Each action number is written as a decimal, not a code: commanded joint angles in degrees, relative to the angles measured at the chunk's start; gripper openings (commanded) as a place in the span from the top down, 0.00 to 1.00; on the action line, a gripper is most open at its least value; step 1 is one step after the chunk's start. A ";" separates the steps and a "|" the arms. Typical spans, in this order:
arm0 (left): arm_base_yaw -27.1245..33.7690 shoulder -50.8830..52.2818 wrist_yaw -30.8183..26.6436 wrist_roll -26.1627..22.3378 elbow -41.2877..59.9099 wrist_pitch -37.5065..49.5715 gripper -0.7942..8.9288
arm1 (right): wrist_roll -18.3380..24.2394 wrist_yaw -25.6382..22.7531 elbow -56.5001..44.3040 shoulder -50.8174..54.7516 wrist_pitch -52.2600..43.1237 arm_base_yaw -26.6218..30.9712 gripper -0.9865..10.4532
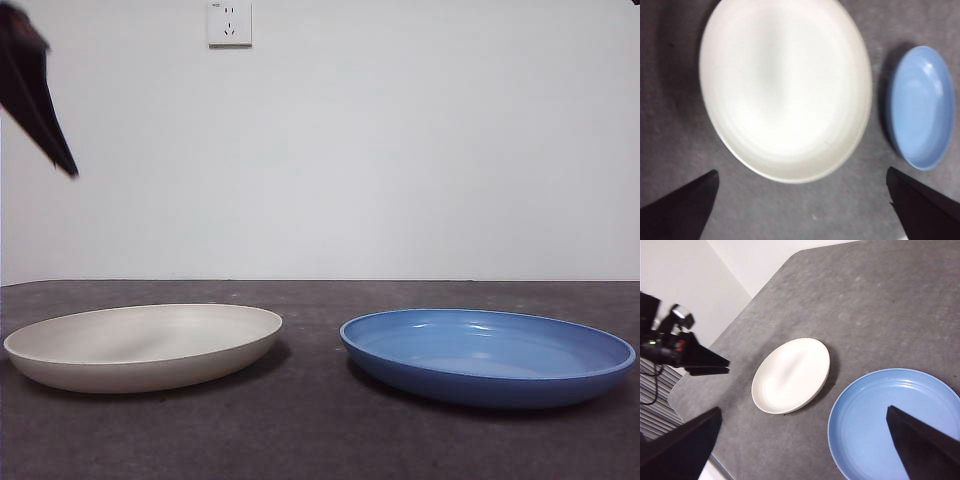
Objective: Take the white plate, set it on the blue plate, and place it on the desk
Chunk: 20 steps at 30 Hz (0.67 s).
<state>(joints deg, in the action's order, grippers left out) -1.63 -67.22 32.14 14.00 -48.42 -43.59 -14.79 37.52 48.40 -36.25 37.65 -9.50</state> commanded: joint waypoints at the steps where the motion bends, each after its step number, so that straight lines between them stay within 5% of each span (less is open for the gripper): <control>1: 0.85 -4.35 0.44 -1.57 -1.05 3.26 0.34 | 0.61 0.22 1.14 -0.33 0.11 -0.26 0.40; 20: 2.36 -22.88 0.44 -1.07 -2.73 18.27 0.35 | 0.68 0.00 1.14 -0.33 0.37 -0.24 0.40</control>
<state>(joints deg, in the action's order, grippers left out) 0.62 -88.66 32.14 13.30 -50.19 -25.61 -14.79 37.50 48.40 -36.25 38.37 -9.50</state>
